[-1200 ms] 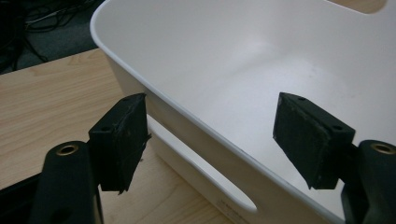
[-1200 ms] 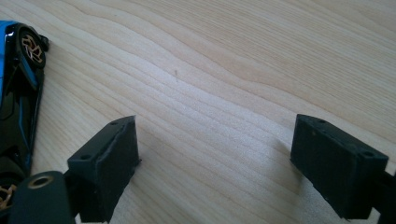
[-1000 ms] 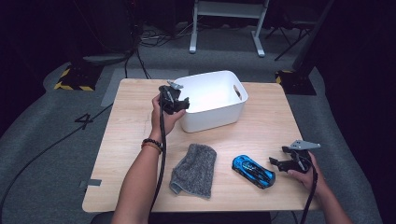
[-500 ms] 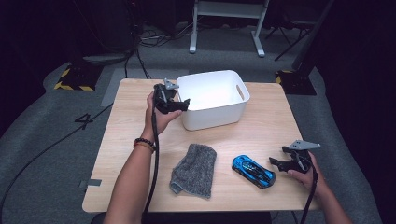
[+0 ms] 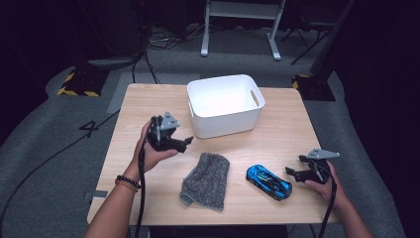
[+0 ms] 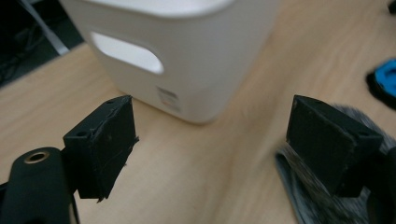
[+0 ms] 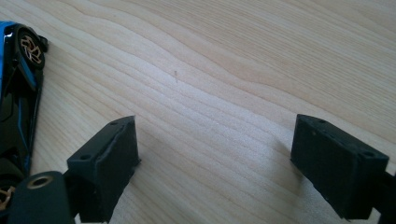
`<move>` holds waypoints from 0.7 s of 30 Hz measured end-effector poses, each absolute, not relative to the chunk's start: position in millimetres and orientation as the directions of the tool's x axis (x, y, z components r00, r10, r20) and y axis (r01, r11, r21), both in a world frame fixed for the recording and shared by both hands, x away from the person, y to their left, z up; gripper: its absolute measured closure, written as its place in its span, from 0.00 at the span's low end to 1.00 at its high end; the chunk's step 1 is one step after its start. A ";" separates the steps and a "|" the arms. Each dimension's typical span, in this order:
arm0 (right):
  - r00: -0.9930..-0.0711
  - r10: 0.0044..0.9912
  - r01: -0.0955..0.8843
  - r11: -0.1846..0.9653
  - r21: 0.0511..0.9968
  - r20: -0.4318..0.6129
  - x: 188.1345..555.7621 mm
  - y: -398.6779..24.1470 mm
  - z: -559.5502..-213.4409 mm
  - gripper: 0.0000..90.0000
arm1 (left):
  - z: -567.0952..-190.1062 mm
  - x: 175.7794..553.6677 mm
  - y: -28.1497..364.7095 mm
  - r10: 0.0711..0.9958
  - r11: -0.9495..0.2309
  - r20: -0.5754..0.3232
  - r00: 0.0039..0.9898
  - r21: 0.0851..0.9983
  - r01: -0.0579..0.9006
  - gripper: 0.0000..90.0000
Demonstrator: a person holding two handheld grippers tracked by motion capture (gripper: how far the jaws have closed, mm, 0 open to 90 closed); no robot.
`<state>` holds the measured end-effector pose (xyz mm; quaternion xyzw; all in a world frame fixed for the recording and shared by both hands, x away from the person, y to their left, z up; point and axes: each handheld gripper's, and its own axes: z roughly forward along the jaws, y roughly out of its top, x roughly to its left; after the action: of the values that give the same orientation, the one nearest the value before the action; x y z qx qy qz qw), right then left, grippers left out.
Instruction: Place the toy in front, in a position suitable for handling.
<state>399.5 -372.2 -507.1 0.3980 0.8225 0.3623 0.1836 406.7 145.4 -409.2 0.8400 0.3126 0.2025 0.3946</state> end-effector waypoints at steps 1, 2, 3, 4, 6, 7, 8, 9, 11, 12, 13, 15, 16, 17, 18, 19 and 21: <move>-0.616 0.788 0.522 0.421 0.742 -0.014 399.5 -372.2 -507.1 0.17 | -409.2 406.7 145.4 0.685 -0.493 0.094 0.723 0.790 0.365 0.18; -0.616 0.788 0.522 0.421 0.742 -0.014 399.5 -372.2 -507.1 0.17 | -416.2 400.0 140.7 0.665 -0.510 0.086 0.742 0.778 0.367 0.18; -0.616 0.788 0.522 0.421 0.742 -0.014 399.5 -372.2 -507.1 0.17 | -421.6 394.9 136.4 0.651 -0.521 0.078 0.755 0.769 0.369 0.18; -0.616 0.788 0.522 0.420 0.742 -0.013 399.5 -372.2 -507.1 0.17 | -426.2 390.2 132.5 0.635 -0.530 0.073 0.769 0.765 0.365 0.18; -0.616 0.788 0.522 0.421 0.742 -0.014 399.5 -372.2 -507.1 0.17 | -433.5 380.6 124.8 0.608 -0.536 0.055 0.792 0.764 0.358 0.18; -0.615 0.788 0.522 0.420 0.742 -0.013 399.5 -372.2 -507.1 0.17 | -436.4 376.0 121.1 0.593 -0.539 0.047 0.804 0.765 0.352 0.18; -0.615 0.788 0.522 0.420 0.742 -0.013 399.5 -372.2 -507.1 0.17 | -438.9 371.4 117.2 0.580 -0.542 0.042 0.814 0.765 0.347 0.18; -0.615 0.788 0.522 0.420 0.742 -0.013 399.5 -372.2 -507.1 0.17 | -443.7 362.6 108.9 0.553 -0.558 0.039 0.832 0.759 0.336 0.18; -0.615 0.788 0.522 0.420 0.742 -0.013 399.5 -372.2 -507.1 0.17 | -446.2 358.3 105.1 0.542 -0.563 0.038 0.840 0.758 0.329 0.18; -0.615 0.788 0.522 0.420 0.742 -0.013 399.5 -372.2 -507.1 0.17 | -449.0 354.2 101.5 0.534 -0.570 0.036 0.845 0.754 0.328 0.18; -0.615 0.788 0.523 0.419 0.742 -0.012 399.4 -372.2 -507.1 0.17 | -452.4 350.4 97.6 0.526 -0.577 0.033 0.850 0.748 0.328 0.18; -0.615 0.788 0.523 0.420 0.742 -0.013 399.3 -372.3 -507.1 0.17 | -458.9 344.6 91.9 0.509 -0.603 0.041 0.860 0.730 0.322 0.18; -0.615 0.788 0.523 0.420 0.742 -0.013 399.2 -372.4 -507.1 0.17 | -462.1 342.5 89.7 0.503 -0.612 0.042 0.863 0.723 0.322 0.18; -0.615 0.789 0.523 0.420 0.742 -0.013 399.2 -372.4 -507.1 0.17 | -465.6 341.6 88.0 0.498 -0.620 0.042 0.866 0.715 0.323 0.18; -0.614 0.789 0.524 0.419 0.742 -0.012 399.0 -372.3 -507.1 0.17 | -468.7 341.3 86.8 0.499 -0.627 0.043 0.866 0.707 0.326 0.18; -0.614 0.789 0.524 0.419 0.742 -0.012 399.0 -372.3 -507.1 0.17 | -471.6 341.7 86.2 0.499 -0.635 0.044 0.865 0.698 0.331 0.18; -0.614 0.789 0.524 0.419 0.742 -0.012 398.8 -372.4 -507.0 0.17 | -477.4 344.0 85.8 0.514 -0.639 0.041 0.857 0.684 0.351 0.18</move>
<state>398.8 -372.4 -507.0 0.3993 0.8221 0.3619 0.1834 344.0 85.8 -477.4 0.8979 0.2406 0.1164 0.3499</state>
